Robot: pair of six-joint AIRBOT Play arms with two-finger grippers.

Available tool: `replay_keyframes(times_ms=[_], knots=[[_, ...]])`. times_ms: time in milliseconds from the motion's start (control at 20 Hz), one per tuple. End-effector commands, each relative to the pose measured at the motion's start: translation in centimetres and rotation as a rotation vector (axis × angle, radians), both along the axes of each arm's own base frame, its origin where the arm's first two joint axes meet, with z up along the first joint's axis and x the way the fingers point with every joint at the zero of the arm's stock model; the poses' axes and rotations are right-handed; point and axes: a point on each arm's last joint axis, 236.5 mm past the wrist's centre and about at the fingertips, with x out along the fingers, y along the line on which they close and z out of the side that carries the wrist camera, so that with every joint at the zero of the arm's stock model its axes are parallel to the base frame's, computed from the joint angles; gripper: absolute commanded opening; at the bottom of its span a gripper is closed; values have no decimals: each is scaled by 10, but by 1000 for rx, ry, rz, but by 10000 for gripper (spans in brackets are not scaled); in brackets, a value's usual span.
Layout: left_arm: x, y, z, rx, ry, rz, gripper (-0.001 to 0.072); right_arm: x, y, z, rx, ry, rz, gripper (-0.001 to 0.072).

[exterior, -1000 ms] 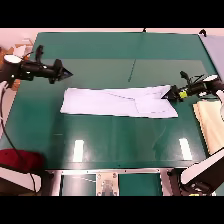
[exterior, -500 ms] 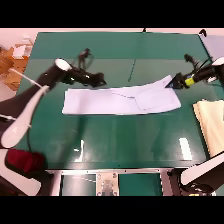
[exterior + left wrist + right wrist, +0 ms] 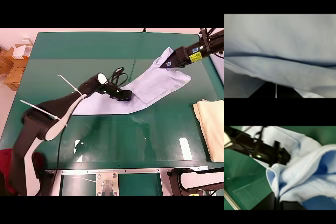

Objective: Fold the shirts.

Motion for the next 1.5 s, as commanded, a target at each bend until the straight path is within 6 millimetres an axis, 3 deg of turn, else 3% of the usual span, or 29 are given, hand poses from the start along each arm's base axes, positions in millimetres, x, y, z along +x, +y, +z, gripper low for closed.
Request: replay_keyframes(times_ms=[0,100,200,300,450,600,650,800,850,900,950,1000,1050,1100,1150,1200,1350,1450], knots=[[-15,-16,2,-1,55,-54,20,-12,28,13,2,-11,38,16],[-25,-3,14,8,103,-118,20,-12,34,14,7,-5,36,16],[-31,25,32,23,164,-199,20,-13,42,14,14,10,25,16],[-31,70,50,72,248,-241,19,-15,58,16,21,3,45,16],[-20,154,71,141,368,-192,19,-11,98,17,49,-28,60,17],[13,248,94,248,297,3,19,-7,157,2,88,-20,82,17],[23,288,102,323,250,92,19,-4,181,-7,103,-19,89,17],[39,412,136,587,128,374,19,4,281,-49,183,-36,98,17],[39,443,151,632,94,452,20,6,320,-67,240,-34,81,23],[39,462,164,628,68,503,20,7,356,-88,288,-30,55,119],[35,474,173,621,64,535,19,4,386,-116,309,-20,28,365],[31,483,177,615,70,555,20,-3,409,-145,315,6,14,562],[28,488,179,604,78,567,20,-11,417,-165,305,45,15,558],[27,490,179,587,84,572,20,-12,412,-171,291,68,24,520],[28,488,180,567,85,570,20,-3,395,-166,282,84,26,375],[29,487,181,563,80,568,20,11,369,-155,273,90,18,373],[34,476,184,515,64,556,20,56,256,-109,225,82,-40,374],[35,476,184,516,62,558,20,74,172,-99,155,103,-122,412]])
